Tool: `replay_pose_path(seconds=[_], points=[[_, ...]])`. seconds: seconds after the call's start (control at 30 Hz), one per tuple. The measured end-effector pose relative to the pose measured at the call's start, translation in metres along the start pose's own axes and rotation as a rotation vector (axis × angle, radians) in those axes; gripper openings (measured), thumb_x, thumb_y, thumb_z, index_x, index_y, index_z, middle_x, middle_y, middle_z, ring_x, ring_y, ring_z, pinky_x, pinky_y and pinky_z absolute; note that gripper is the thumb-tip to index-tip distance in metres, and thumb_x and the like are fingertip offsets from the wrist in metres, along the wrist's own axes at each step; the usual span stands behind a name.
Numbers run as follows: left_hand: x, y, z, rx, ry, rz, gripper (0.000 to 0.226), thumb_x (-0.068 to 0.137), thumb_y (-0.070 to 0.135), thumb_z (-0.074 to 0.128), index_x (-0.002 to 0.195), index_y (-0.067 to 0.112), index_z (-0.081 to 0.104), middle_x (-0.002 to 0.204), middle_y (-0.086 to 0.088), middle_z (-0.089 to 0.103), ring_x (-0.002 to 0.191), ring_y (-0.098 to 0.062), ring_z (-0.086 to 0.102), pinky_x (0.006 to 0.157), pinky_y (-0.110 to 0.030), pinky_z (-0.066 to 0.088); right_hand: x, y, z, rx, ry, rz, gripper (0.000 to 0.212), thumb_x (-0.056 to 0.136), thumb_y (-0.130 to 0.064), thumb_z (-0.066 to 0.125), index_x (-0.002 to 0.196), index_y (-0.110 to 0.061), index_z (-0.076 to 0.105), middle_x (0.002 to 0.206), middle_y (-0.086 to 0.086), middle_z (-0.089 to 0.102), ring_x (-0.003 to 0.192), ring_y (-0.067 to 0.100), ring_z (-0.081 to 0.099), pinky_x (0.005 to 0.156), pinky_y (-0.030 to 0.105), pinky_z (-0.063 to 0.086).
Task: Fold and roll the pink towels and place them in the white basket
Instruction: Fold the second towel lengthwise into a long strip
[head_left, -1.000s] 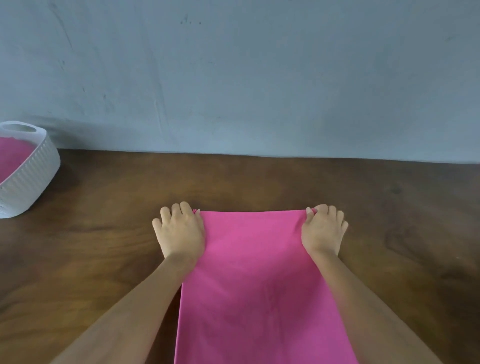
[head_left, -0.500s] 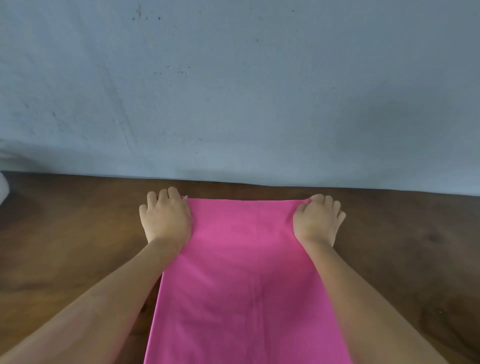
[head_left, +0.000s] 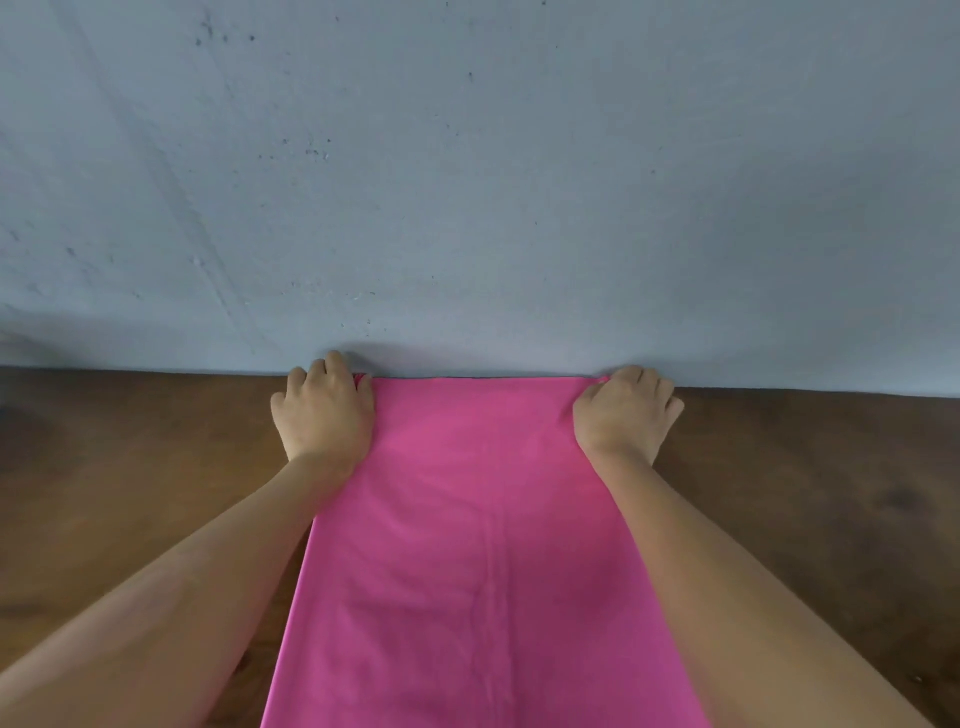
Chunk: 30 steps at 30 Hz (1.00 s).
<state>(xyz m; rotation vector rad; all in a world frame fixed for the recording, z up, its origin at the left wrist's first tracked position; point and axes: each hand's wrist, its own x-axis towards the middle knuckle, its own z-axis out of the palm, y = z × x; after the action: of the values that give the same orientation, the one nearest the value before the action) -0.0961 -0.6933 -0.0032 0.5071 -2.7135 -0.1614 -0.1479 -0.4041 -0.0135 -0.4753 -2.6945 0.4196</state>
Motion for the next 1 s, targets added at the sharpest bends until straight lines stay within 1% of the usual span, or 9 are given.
replay_pose_path(seconds=[0.17, 0.37, 0.43, 0.53, 0.6, 0.67, 0.77, 0.87, 1.0], points=[[-0.013, 0.006, -0.010, 0.001, 0.042, 0.128, 0.027, 0.092, 0.030, 0.064, 0.104, 0.007, 0.058, 0.099, -0.014, 0.058, 0.093, -0.039, 0.055, 0.073, -0.048, 0.041, 0.002, 0.001, 0.000, -0.003, -0.027, 0.026, 0.032, 0.090, -0.025, 0.050, 0.107, -0.002, 0.061, 0.111, 0.015, 0.060, 0.111, 0.035, 0.047, 0.094, 0.047, 0.032], [-0.081, 0.029, -0.031, -0.143, -0.128, 0.360, 0.046, 0.096, 0.045, 0.050, 0.126, 0.011, 0.059, 0.131, -0.011, 0.058, 0.118, -0.035, 0.055, 0.098, -0.049, 0.044, -0.001, 0.002, -0.015, 0.117, -0.089, 0.072, 0.035, 0.100, -0.034, 0.047, 0.118, -0.006, 0.057, 0.124, 0.014, 0.053, 0.117, 0.035, 0.046, 0.097, 0.048, 0.033], [-0.110, 0.036, -0.041, -0.196, -0.239, 0.416, 0.061, 0.095, 0.056, 0.038, 0.140, 0.016, 0.053, 0.147, -0.005, 0.049, 0.136, -0.027, 0.044, 0.109, -0.048, 0.039, -0.009, 0.009, -0.024, 0.174, -0.098, -0.014, 0.031, 0.100, -0.035, 0.048, 0.118, -0.011, 0.055, 0.125, 0.012, 0.051, 0.116, 0.034, 0.047, 0.097, 0.048, 0.035], [-0.147, 0.038, -0.046, -0.205, -0.377, 0.471, 0.073, 0.095, 0.064, 0.023, 0.155, 0.024, 0.036, 0.164, 0.003, 0.027, 0.153, -0.018, 0.018, 0.123, -0.044, 0.024, -0.032, 0.025, -0.038, 0.124, -0.196, -0.246, 0.045, 0.103, -0.045, 0.041, 0.130, -0.011, 0.051, 0.138, 0.011, 0.048, 0.124, 0.034, 0.044, 0.102, 0.050, 0.039], [-0.159, 0.037, -0.046, -0.171, -0.410, 0.488, 0.075, 0.096, 0.066, 0.015, 0.159, 0.027, 0.026, 0.169, 0.003, 0.014, 0.156, -0.016, 0.006, 0.126, -0.041, 0.013, -0.052, 0.035, -0.050, 0.078, -0.283, -0.348, 0.059, 0.104, -0.054, 0.029, 0.142, -0.014, 0.046, 0.152, 0.008, 0.042, 0.138, 0.032, 0.036, 0.113, 0.053, 0.033], [-0.163, 0.037, -0.046, -0.138, -0.410, 0.491, 0.075, 0.097, 0.066, 0.010, 0.161, 0.029, 0.018, 0.170, 0.004, 0.006, 0.157, -0.015, 0.000, 0.127, -0.039, 0.004, -0.072, 0.043, -0.061, 0.007, -0.404, -0.384, 0.070, 0.102, -0.062, 0.016, 0.154, -0.017, 0.032, 0.163, 0.004, 0.028, 0.151, 0.026, 0.019, 0.122, 0.054, 0.020], [-0.163, 0.039, -0.047, -0.084, -0.403, 0.478, 0.073, 0.098, 0.065, 0.006, 0.162, 0.030, 0.011, 0.170, 0.004, 0.002, 0.156, -0.015, -0.004, 0.127, -0.039, 0.001, -0.099, 0.053, -0.073, -0.111, -0.506, -0.421, 0.080, 0.098, -0.067, 0.003, 0.161, -0.019, 0.011, 0.169, 0.000, 0.005, 0.156, 0.020, -0.003, 0.126, 0.052, 0.004], [-0.163, 0.040, -0.048, -0.090, -0.401, 0.476, 0.073, 0.098, 0.065, 0.007, 0.162, 0.030, 0.013, 0.170, 0.003, 0.005, 0.157, -0.016, -0.001, 0.128, -0.041, 0.004, -0.120, 0.063, -0.086, -0.142, -0.554, -0.410, 0.081, 0.096, -0.068, -0.001, 0.162, -0.020, 0.001, 0.169, -0.002, -0.005, 0.155, 0.019, -0.011, 0.126, 0.048, 0.000], [-0.162, 0.039, -0.049, -0.090, -0.404, 0.476, 0.069, 0.102, 0.063, 0.015, 0.162, 0.028, 0.014, 0.170, 0.000, 0.009, 0.157, -0.020, 0.002, 0.127, -0.044, 0.007, -0.152, 0.082, -0.104, -0.157, -0.563, -0.395, 0.079, 0.097, -0.067, 0.001, 0.161, -0.021, -0.005, 0.169, -0.006, -0.011, 0.155, 0.019, -0.010, 0.126, 0.045, -0.002]])
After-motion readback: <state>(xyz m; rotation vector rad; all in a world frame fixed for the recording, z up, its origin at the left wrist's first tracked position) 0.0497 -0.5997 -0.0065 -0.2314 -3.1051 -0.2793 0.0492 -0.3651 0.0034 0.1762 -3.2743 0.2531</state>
